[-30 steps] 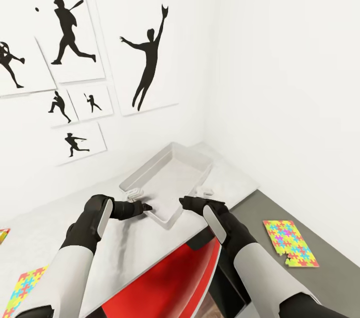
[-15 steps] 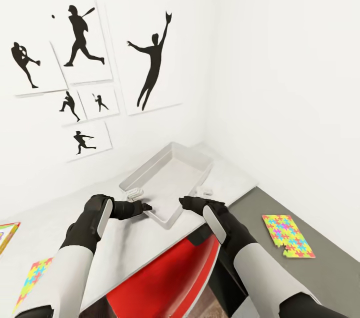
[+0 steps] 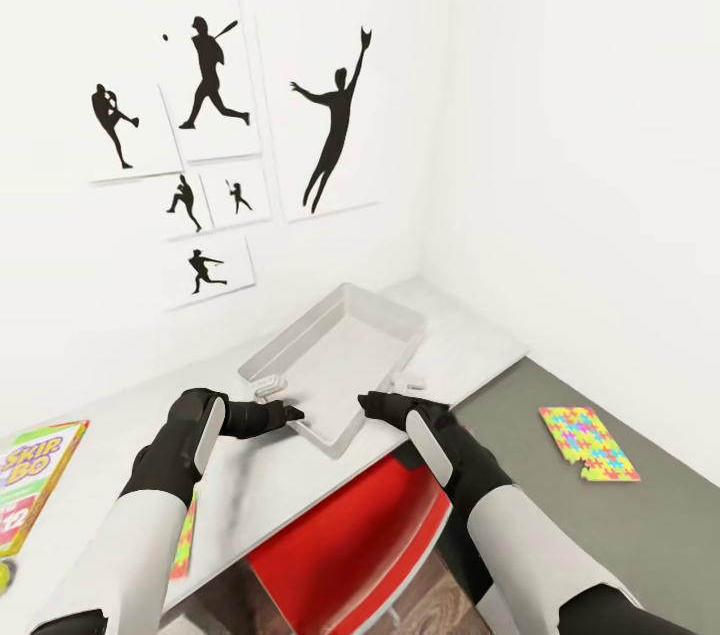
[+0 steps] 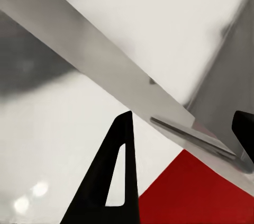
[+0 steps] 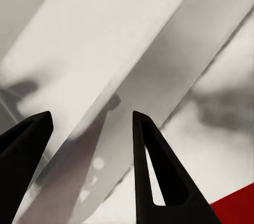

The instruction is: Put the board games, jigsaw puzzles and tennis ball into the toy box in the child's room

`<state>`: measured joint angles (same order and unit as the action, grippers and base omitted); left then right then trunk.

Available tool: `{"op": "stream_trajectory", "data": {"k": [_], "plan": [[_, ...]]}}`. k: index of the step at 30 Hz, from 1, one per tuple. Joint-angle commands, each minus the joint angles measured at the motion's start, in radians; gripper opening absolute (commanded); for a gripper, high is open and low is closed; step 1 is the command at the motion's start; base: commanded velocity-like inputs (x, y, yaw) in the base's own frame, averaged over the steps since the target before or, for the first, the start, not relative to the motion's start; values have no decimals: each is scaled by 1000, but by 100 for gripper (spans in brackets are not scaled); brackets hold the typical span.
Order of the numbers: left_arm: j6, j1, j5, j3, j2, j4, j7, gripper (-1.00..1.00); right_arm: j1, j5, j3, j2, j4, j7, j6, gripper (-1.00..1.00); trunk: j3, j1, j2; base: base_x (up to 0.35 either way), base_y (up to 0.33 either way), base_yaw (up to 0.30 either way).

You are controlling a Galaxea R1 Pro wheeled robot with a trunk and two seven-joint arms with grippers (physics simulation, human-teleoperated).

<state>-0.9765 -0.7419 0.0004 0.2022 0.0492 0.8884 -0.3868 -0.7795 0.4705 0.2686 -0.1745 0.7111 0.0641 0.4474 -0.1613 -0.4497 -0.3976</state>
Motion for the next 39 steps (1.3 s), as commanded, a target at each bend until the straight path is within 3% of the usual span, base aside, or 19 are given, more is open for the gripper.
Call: {"op": "stream_trajectory", "data": {"k": [1,19,39], "plan": [[-10,-1,7,5,1,0,-3,-100,-1,17,0,0,4,5,-10,-100,-2,0,-2,-151,257,-92],[-10,0,7,5,0,0,-3,-100,-1,17,0,0,4,5,-10,-100,-2,0,-2,-102,212,-53],[-9,-1,7,5,1,0,-3,-100,-1,17,0,0,4,4,-10,-100,-1,0,-2,-89,78,-25]]}}
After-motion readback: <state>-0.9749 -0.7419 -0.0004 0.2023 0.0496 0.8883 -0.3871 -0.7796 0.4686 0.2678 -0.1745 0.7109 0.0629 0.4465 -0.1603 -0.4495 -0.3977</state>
